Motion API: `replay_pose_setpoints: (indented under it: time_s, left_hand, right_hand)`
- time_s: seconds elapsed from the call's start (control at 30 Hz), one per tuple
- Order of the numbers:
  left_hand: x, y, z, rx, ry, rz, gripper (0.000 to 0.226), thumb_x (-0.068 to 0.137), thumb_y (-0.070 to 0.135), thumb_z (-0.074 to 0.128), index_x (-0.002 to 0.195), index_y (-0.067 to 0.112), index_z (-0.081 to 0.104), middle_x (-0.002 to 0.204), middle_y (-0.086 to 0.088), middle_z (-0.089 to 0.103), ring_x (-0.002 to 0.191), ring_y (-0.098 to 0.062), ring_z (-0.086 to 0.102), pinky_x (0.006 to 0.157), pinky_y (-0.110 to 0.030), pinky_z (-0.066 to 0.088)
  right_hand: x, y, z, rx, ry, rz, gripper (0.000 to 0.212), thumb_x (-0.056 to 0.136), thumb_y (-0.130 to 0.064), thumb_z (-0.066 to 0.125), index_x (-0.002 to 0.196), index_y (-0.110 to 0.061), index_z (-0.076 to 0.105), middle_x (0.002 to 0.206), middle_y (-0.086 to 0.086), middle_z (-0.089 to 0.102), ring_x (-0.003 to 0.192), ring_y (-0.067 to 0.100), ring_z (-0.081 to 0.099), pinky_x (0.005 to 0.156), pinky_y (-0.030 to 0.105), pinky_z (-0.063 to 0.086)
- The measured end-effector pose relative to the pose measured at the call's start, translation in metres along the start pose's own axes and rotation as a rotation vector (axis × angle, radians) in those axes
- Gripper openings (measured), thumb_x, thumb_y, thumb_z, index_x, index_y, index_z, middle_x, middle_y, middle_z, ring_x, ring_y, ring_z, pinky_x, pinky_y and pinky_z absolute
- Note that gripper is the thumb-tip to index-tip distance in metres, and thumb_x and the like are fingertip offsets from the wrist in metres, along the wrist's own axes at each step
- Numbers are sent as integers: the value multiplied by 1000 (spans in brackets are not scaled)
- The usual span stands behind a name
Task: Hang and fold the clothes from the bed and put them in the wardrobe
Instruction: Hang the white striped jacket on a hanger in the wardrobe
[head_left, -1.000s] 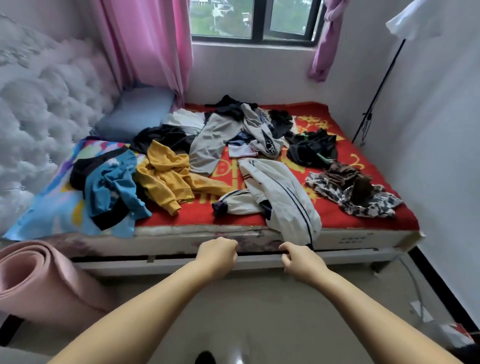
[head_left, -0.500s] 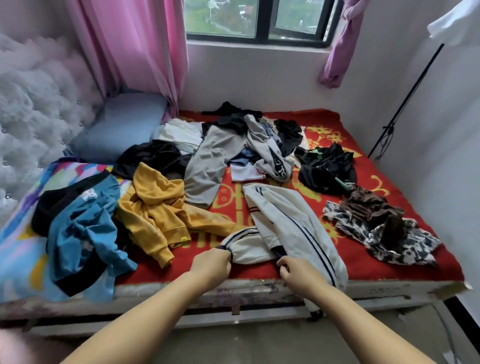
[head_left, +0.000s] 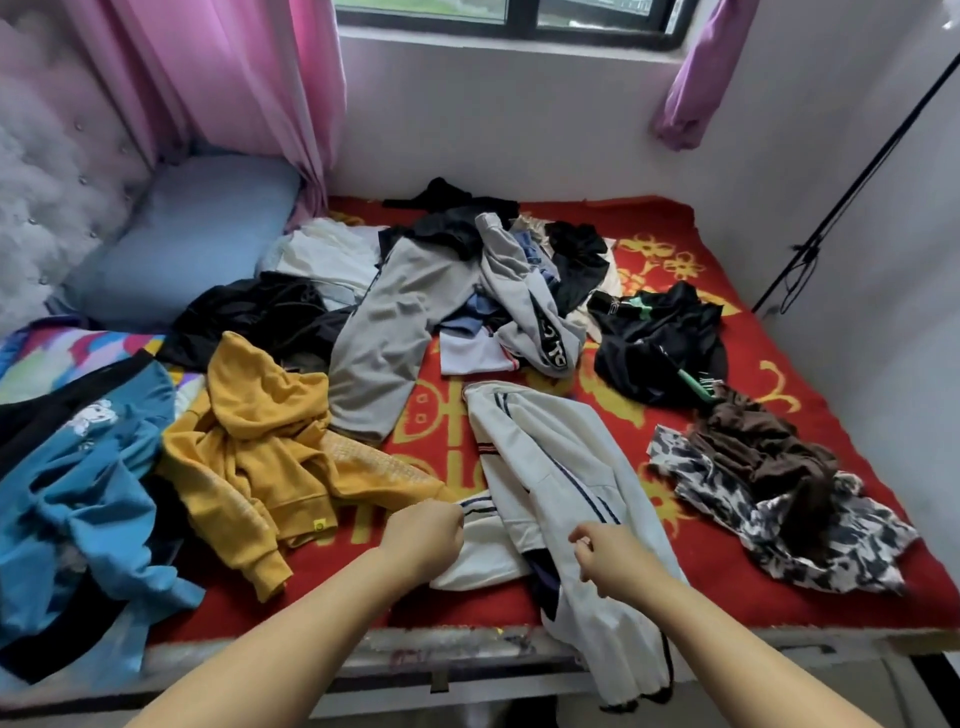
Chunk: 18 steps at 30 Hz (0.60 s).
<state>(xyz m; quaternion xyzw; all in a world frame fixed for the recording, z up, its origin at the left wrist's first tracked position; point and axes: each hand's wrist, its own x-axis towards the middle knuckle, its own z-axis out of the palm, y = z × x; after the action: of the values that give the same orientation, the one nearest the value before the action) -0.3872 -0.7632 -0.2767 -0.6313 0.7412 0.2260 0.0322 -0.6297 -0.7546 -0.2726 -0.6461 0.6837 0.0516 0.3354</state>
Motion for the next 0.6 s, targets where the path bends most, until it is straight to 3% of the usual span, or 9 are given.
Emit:
replay_pose_setpoints:
  time_s: [0.23, 0.33, 0.47, 0.53, 0.6]
  left_hand:
    - [105, 49, 37, -66, -102, -39, 24, 95, 16, 35, 90, 10, 58, 81, -2, 56, 75, -24, 51, 55, -32, 32]
    - [143, 52, 62, -123, -161, -94, 25, 93, 15, 37, 91, 11, 61, 91, -5, 63, 78, -25, 55, 60, -33, 38]
    - [205, 39, 93, -240, -202, -178, 28, 92, 17, 37, 97, 11, 64, 99, -6, 67, 89, -25, 60, 69, -33, 45]
    - [240, 32, 103, -310, -195, -254, 26, 93, 22, 37, 100, 11, 60, 105, -8, 66, 94, -27, 59, 76, -34, 48]
    - [279, 25, 115, -390, -131, -364, 33, 96, 28, 38, 121, 12, 50, 118, -13, 58, 106, -31, 55, 86, -39, 47]
  right_hand:
    - [100, 54, -27, -14, -89, -17, 34, 96, -18, 33, 116, -14, 60, 90, 0, 67, 65, 14, 56, 63, 30, 48]
    - [149, 64, -27, -45, -103, -41, 34, 96, -18, 34, 117, -17, 60, 103, 4, 68, 77, 20, 56, 65, 27, 43]
    - [238, 74, -27, -95, -33, -102, 27, 94, -18, 35, 101, -17, 61, 111, 6, 65, 97, 27, 60, 72, 32, 46]
    - [287, 81, -37, -102, 50, -111, 32, 95, -16, 37, 118, -16, 60, 126, 4, 55, 111, 28, 55, 83, 36, 47]
    - [335, 90, -47, -103, 146, -109, 39, 95, -15, 42, 133, -15, 51, 135, 6, 45, 120, 27, 47, 88, 37, 44]
